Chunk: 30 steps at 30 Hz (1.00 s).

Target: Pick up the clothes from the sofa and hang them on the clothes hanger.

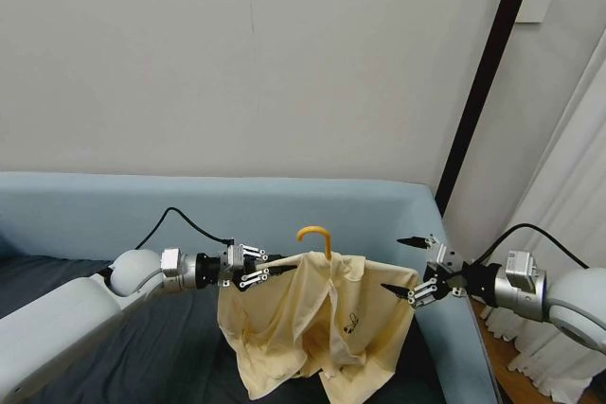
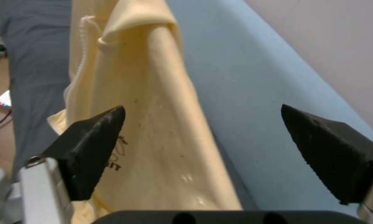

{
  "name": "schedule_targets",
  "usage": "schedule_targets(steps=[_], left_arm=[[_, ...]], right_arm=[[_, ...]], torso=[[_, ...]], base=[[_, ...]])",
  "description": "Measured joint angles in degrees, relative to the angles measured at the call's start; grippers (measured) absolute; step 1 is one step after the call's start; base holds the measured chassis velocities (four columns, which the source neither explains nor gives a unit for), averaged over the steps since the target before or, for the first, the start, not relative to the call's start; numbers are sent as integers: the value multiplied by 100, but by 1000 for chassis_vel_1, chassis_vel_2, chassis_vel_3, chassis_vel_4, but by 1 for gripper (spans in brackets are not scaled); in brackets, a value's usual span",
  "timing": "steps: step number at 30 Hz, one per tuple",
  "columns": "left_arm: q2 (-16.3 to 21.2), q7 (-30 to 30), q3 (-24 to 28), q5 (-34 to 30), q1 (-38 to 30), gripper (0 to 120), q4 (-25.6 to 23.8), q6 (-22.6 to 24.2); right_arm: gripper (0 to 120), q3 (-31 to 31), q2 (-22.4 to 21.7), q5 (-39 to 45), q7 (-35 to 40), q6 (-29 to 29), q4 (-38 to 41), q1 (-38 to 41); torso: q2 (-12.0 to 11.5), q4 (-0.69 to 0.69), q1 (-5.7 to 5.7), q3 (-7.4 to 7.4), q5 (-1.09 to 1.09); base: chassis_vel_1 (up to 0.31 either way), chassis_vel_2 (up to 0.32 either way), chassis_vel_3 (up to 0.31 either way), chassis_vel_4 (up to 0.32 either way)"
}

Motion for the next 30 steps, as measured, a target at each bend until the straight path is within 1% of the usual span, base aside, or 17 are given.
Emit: schedule_targets(steps=[3,4,9,10,14,15,18,19,20,24,27,30], left_arm=[[-66,-76,-19,9,38,8,-109,2],[-66,-76,-19,9,38,8,-109,2],[-113,-111,-24,129,72,8,-172,11],[-113,-111,-24,129,72,8,-172,11],[-118,-110,-2,153,74,8,-166,11],[-118,-110,-2,153,74,8,-166,11],[-111,-111,12,164,51,8,-198,16],[-107,-116,16,167,33,8,-207,20],[-107,-116,16,167,33,8,-207,20],[-82,-160,31,221,-20,8,-224,22],[-71,-239,32,245,-22,8,-256,24],[-32,-433,32,335,-9,8,-303,21]], right_arm=[[81,-34,-1,-14,-66,-57,48,-48],[81,-34,-1,-14,-66,-57,48,-48],[58,-34,-43,-6,-171,-76,58,-94],[58,-34,-43,-6,-171,-76,58,-94],[40,-34,-95,-20,-255,-22,102,-151],[40,-34,-95,-20,-255,-22,102,-151],[28,-34,-97,-41,-325,37,120,-161],[21,-34,-97,-46,-352,56,126,-162],[21,-34,-97,-46,-352,56,126,-162],[6,-34,-104,-70,-389,170,142,-200],[3,-32,-105,-124,-390,246,141,-213],[3,-20,-93,-173,-370,359,141,-232]], torso=[[0,0,0,0,0],[0,0,0,0,0],[0,-1,0,0,0],[0,-1,0,0,0],[0,-1,0,0,0],[0,-1,0,0,0],[0,-1,0,0,0],[0,-1,0,0,0],[0,-1,0,0,0],[0,-1,0,0,0],[0,-1,0,0,0],[0,-1,0,0,0]], base=[[0,0,0,0],[0,0,0,0],[0,0,0,0],[0,0,0,0],[0,0,0,0],[0,0,0,0],[0,0,0,0],[0,0,0,0],[0,0,0,0],[0,0,0,0],[0,0,0,0],[0,0,0,0]])
